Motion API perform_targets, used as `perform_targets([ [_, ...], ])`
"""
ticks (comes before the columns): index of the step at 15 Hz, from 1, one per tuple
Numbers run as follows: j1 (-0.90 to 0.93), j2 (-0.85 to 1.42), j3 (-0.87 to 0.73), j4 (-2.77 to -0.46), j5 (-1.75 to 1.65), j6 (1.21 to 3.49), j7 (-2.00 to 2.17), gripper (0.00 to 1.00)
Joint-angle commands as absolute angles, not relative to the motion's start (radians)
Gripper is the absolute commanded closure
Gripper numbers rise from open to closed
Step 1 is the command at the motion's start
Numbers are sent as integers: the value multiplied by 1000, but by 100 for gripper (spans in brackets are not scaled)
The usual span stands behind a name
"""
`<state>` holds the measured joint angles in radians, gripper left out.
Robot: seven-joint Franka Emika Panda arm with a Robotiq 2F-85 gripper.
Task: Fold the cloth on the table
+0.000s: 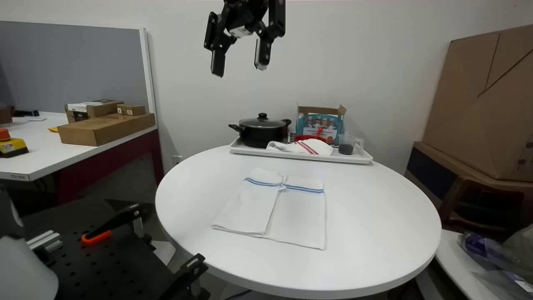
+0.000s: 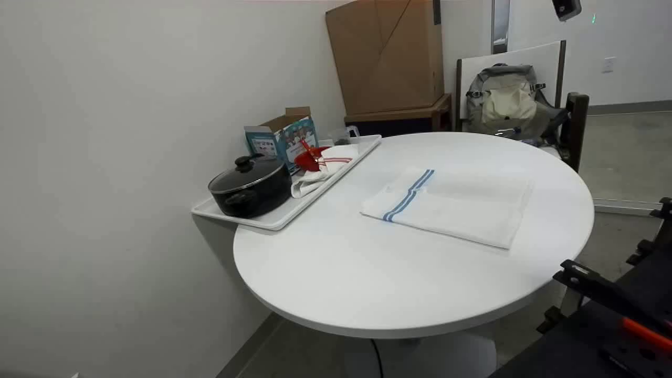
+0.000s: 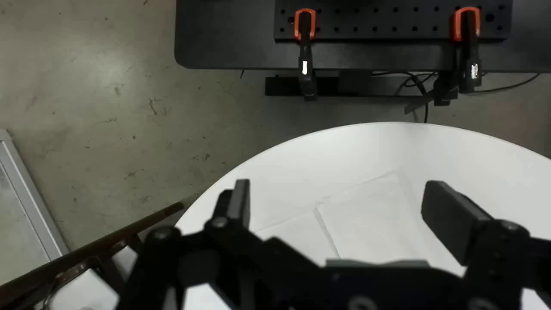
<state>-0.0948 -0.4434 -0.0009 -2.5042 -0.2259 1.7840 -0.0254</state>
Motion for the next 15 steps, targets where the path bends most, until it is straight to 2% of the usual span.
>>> perform_targets([
  [1, -79, -443, -15, -2501, -231, 1780, -20, 0],
  [7, -102, -323, -107, -2477, -99, 1995, -28, 0],
  [15, -164, 132, -206, -2244, -67, 2135, -146, 0],
])
